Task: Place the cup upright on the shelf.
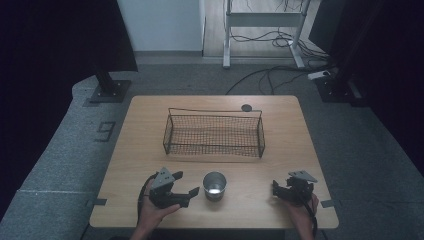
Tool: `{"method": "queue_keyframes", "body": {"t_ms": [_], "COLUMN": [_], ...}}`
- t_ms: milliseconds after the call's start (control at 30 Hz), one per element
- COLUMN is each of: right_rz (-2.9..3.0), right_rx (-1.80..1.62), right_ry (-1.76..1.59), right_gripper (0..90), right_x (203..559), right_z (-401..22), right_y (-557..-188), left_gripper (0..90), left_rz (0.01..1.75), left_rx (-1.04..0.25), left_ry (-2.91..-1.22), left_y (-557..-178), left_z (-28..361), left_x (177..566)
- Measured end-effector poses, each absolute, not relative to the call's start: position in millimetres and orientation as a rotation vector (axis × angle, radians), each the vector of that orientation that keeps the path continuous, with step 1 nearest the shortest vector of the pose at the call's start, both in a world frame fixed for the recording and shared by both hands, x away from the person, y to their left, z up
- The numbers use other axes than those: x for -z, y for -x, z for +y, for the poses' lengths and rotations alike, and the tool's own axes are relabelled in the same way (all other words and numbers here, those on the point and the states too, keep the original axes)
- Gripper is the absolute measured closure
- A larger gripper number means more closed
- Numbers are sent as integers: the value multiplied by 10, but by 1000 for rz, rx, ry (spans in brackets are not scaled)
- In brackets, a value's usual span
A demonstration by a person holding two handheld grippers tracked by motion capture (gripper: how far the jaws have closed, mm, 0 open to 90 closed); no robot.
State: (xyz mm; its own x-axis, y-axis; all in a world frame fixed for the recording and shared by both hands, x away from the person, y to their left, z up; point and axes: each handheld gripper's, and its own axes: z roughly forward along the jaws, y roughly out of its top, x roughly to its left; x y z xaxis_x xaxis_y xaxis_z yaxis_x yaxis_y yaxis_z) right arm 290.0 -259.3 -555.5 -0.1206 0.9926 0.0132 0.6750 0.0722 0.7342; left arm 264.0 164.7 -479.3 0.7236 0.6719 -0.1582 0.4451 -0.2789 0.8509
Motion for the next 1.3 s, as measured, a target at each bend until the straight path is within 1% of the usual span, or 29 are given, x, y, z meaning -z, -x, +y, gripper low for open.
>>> {"method": "queue_keyframes", "body": {"t_ms": [133, 267, 400, 667, 800, 1300], "right_rz": [1851, 1851, 1850, 1847, 1845, 1841], "right_rx": [-823, -823, -823, -822, -823, -823], "right_ry": [-1650, -1650, -1650, -1652, -1652, -1652], "right_gripper": [106, 106, 108, 110, 114, 123], "right_x": [5555, 5555, 5555, 5555, 5555, 5554], "right_z": [-2594, -2594, -2594, -2594, -2594, -2596], "right_y": [-2900, -2900, -2901, -2901, -2900, -2894], "left_gripper": [142, 113, 103, 53, 44, 11], "left_rz": [847, 820, 823, 812, 804, 828], "left_rx": [-279, -269, -258, -246, -230, -194], "left_ry": [-1925, -1931, -1937, -1964, -1980, -2046], "left_y": [-2637, -2629, -2644, -2663, -2694, -2808], "left_z": [1609, 1550, 1498, 1379, 1314, 1072], "left_x": [4782, 4760, 4744, 4716, 4717, 4856]}}
